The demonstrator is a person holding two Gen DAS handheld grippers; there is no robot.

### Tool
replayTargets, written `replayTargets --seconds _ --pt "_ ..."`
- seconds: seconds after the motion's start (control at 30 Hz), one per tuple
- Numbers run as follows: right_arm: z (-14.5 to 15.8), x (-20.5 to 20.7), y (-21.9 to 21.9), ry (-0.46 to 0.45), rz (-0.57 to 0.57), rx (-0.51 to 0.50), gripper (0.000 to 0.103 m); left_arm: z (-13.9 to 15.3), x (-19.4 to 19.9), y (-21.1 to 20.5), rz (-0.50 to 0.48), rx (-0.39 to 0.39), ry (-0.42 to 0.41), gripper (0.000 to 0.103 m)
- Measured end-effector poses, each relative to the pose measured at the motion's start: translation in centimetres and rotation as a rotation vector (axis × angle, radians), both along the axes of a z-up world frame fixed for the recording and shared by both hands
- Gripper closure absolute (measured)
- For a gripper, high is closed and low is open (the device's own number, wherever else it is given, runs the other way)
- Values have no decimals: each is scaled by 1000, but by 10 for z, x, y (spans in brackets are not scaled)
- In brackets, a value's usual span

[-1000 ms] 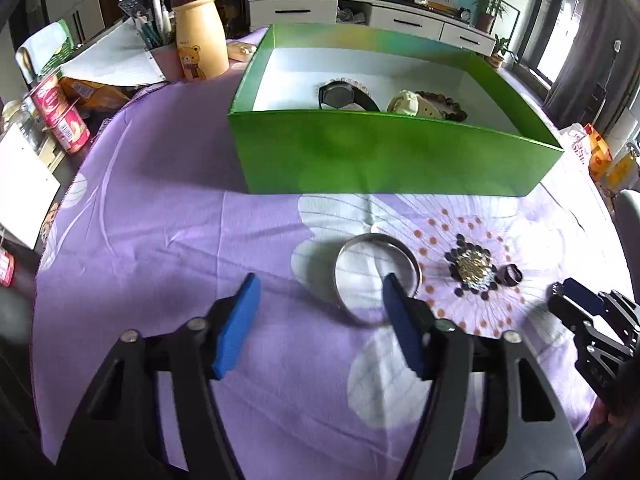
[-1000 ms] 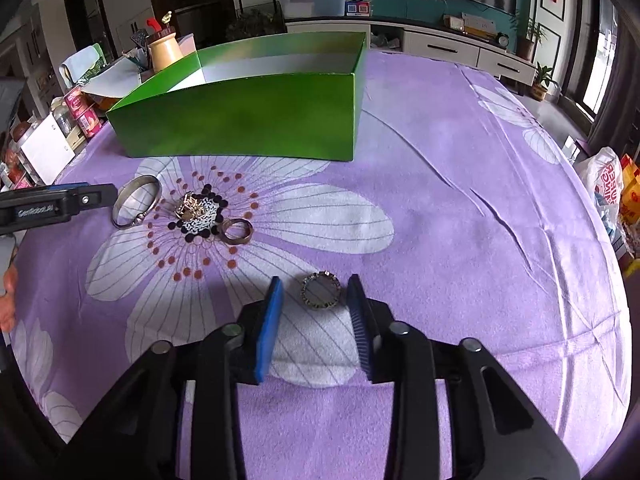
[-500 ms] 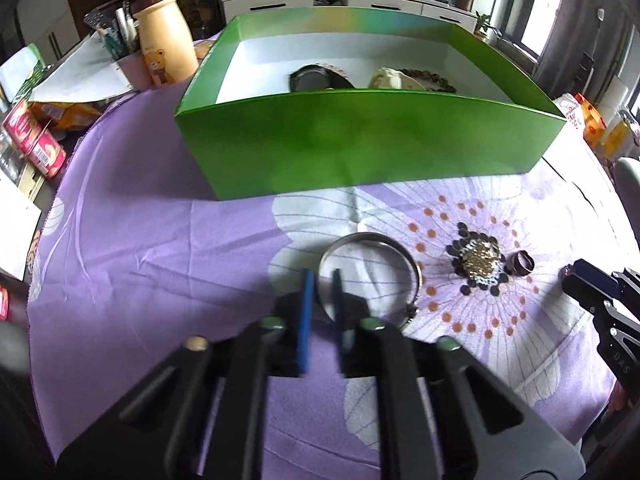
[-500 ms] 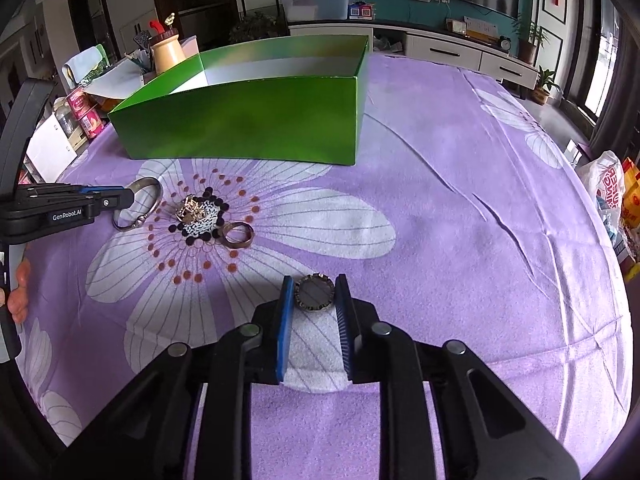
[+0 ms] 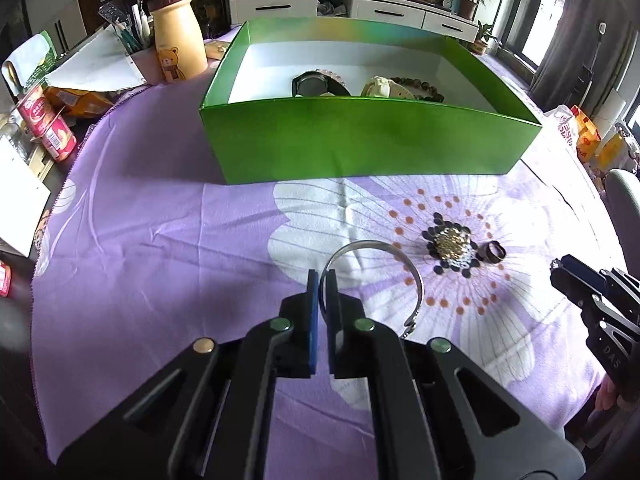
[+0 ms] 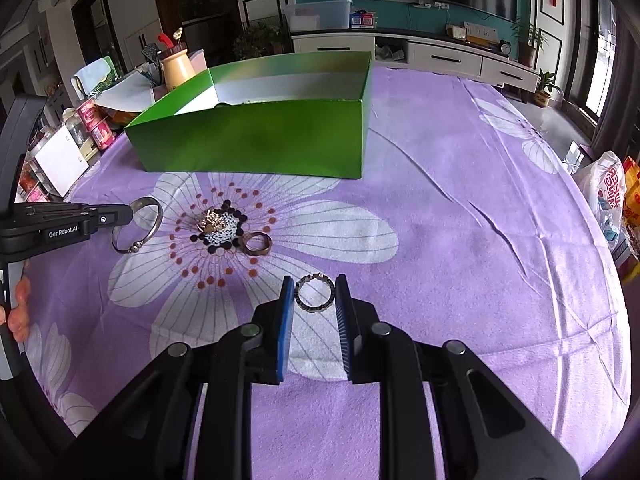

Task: Organize jewelry
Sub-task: 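Carry the ring and bangle up and over the green box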

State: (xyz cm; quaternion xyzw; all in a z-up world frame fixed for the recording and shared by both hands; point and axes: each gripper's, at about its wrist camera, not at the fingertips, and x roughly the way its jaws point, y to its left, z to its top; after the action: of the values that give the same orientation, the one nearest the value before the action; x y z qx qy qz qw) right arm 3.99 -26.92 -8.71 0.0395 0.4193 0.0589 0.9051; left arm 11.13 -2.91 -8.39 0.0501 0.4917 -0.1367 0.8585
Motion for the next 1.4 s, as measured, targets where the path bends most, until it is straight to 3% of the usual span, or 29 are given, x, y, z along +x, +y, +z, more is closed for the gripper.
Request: replayTargets --seconds 0.73,1.4 --pt "29 -14 9 -69 25 44 83 31 -26 10 8 -70 -16 100" --pt "50 -13 16 -97 62 79 83 49 -25 17 13 -94 -30 100"
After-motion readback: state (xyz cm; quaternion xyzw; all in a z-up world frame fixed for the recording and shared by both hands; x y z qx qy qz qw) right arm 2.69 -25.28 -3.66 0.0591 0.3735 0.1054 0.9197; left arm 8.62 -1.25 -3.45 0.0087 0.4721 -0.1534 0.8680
